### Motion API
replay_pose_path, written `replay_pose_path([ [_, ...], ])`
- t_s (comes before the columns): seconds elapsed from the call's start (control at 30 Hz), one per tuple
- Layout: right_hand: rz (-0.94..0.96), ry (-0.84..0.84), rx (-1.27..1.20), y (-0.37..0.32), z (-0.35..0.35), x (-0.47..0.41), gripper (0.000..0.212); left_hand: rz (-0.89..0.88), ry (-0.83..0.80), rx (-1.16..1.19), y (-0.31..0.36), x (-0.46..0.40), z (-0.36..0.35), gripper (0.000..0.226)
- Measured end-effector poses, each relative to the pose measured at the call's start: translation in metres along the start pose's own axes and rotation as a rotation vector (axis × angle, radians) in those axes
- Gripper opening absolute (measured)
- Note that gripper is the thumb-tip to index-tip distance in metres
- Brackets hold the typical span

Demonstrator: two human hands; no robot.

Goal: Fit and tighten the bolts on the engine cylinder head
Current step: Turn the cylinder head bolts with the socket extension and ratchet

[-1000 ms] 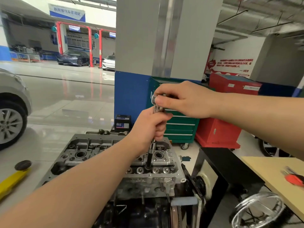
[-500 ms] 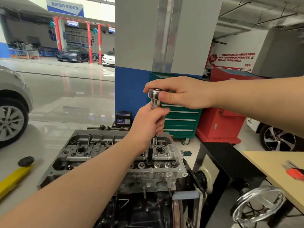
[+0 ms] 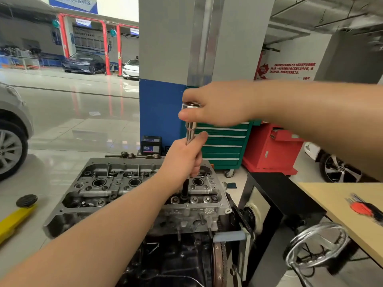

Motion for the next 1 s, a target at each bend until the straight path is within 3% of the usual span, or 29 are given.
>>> replay_pose_path([
  [0.1,0.157,-0.168,-0.307,0.025,0.011,0.009,0.021,-0.004,-0.054,-0.037,0.000,0.001,-0.004,0.049],
  [0.2,0.197,-0.183,-0.447,0.035,0.007,0.016,0.034,0.000,-0.049,-0.044,0.000,-0.001,-0.006,0.047],
  [0.27,0.200,-0.134,-0.403,0.034,0.004,0.012,0.042,0.003,-0.054,-0.015,-0.001,-0.001,-0.004,0.046],
  [0.37,0.151,-0.026,0.043,0.014,0.006,0.008,0.050,-0.031,-0.031,-0.008,-0.001,0.000,0.001,0.045],
  [0.43,0.114,-0.008,0.484,-0.002,-0.002,0.009,0.035,-0.085,0.078,-0.094,-0.001,0.005,-0.001,0.049],
  [0.5,0.080,0.055,0.642,-0.017,-0.013,0.013,0.018,-0.109,0.215,-0.177,-0.004,0.010,-0.008,0.062],
  [0.6,0.009,0.232,0.501,-0.020,-0.017,0.015,0.032,-0.078,0.318,-0.098,-0.007,0.013,-0.016,0.059],
  [0.7,0.151,0.317,0.404,0.006,-0.018,0.013,0.070,-0.059,0.229,-0.014,-0.006,0.010,-0.013,0.056],
  [0.77,0.221,0.251,0.242,0.027,-0.020,0.017,0.069,-0.064,0.108,0.026,-0.006,0.010,-0.012,0.051],
  [0.87,0.129,0.124,-0.081,0.060,-0.020,0.024,0.071,-0.030,0.044,0.016,-0.003,0.010,-0.008,0.040],
  [0.93,0.110,0.100,-0.089,0.072,-0.023,0.027,0.060,-0.099,0.101,-0.087,0.006,0.015,-0.006,0.024],
  [1.0,0.098,0.141,-0.085,0.077,-0.029,0.031,0.042,-0.238,0.233,-0.137,0.026,0.018,-0.004,0.044],
])
Point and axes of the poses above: each hand's wrist, its own x-axis away from the middle knuckle, its own z-axis out of the back of the hand, y = z × x, the point moved 1 cm from there along -x, towards the middle knuckle, and after that the axes turned 6 degrees about z, right-handed, at the moved point
